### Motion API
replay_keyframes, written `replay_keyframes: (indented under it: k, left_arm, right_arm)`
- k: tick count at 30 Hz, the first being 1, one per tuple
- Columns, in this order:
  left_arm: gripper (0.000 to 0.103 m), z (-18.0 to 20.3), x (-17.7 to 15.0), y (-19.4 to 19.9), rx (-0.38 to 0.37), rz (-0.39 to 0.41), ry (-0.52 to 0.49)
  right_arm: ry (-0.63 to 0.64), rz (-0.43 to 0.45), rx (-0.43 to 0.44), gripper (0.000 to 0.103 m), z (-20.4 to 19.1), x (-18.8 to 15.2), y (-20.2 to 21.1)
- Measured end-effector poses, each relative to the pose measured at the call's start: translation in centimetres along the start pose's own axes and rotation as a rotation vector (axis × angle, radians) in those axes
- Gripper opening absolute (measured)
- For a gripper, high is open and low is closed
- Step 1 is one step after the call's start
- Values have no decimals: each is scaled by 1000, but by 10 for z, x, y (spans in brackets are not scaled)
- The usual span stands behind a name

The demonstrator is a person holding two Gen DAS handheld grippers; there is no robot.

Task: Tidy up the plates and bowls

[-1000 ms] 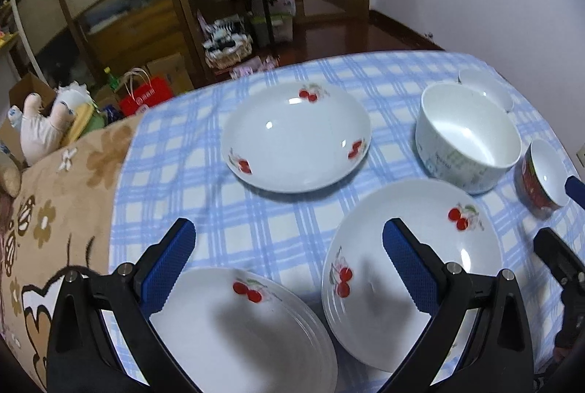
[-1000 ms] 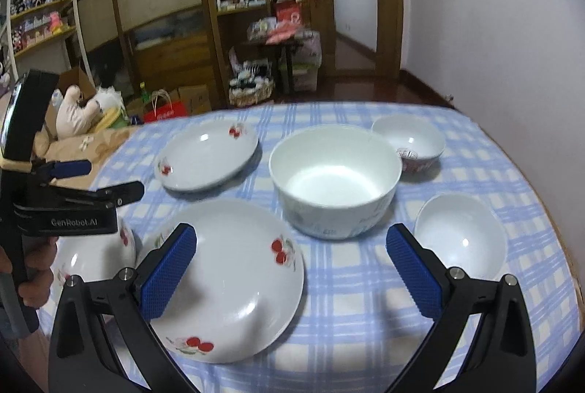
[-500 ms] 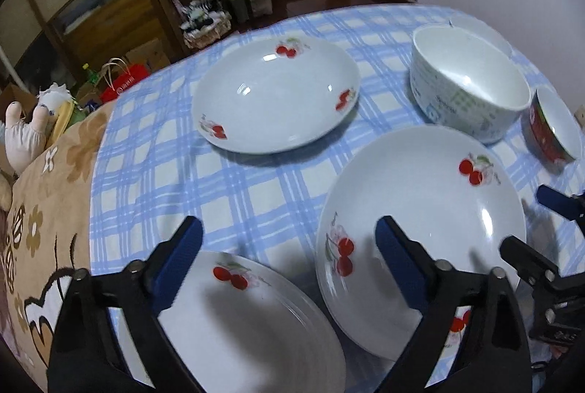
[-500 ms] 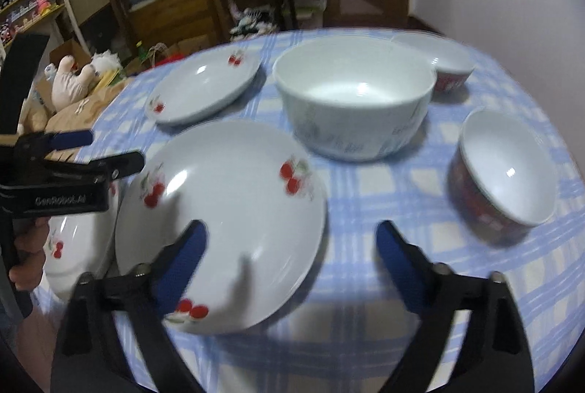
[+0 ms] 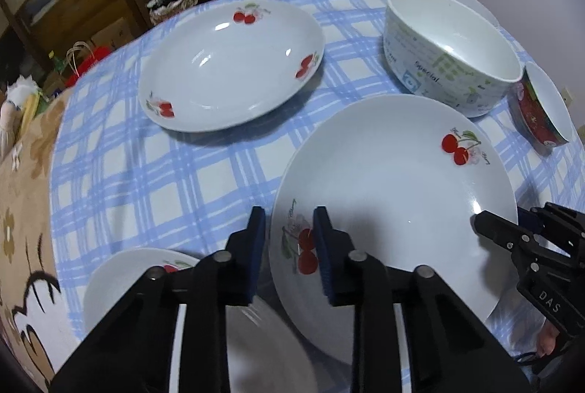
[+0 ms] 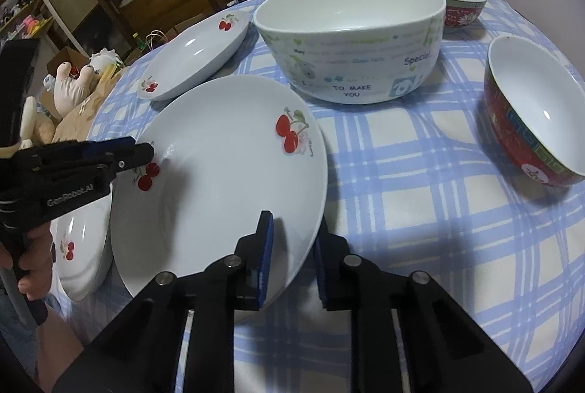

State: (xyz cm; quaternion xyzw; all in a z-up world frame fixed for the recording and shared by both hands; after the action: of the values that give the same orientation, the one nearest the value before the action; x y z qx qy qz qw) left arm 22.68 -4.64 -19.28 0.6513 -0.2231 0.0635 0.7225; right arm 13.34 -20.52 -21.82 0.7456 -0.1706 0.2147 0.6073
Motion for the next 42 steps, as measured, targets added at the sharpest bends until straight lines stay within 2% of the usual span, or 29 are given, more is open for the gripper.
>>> replay_keyframes:
  k: [3,8,15,19,24,31,42]
  left_arm:
    - [23,-3,-2,-9,-6,-43,31]
    - [23,-12,0,-11,-64,-65,109]
    - [24,-11,0,-14,-52,-66,104]
    - [24,-12,0,-12,-84,-64,138]
    - [24,-10,-6,-4,-105,-70,152]
    - [24,-4,-15,22,-143,-33,158]
    - [24,14,-36,47,-146,-14,169]
  right_arm:
    - [-1,6,5,18,1,0,0]
    - [-12,7,15,17,2,0,0]
    - [-23,0,29,17,5,-2,1]
    - [-25,-1,11,17,5,-2,3]
    - [-22,0,2,17,7,-3,10]
    - [-22,24,-6,17,10,-3,28]
    - [11,48,-36,17,12,-14,61]
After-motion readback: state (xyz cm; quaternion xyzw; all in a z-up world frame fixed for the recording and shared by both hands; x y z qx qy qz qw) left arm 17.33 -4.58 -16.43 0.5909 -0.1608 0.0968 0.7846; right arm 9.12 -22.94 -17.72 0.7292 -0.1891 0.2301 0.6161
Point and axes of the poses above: each gripper's, at about its wrist camera, not at the fingertips, and y roughly against the way its jaws point, z to its right, x to its top, the point moved 5 cm from there along -y, roughly the way its jaws point, and after that the axes turned 12 degrees about y, right-handed, at the moved point
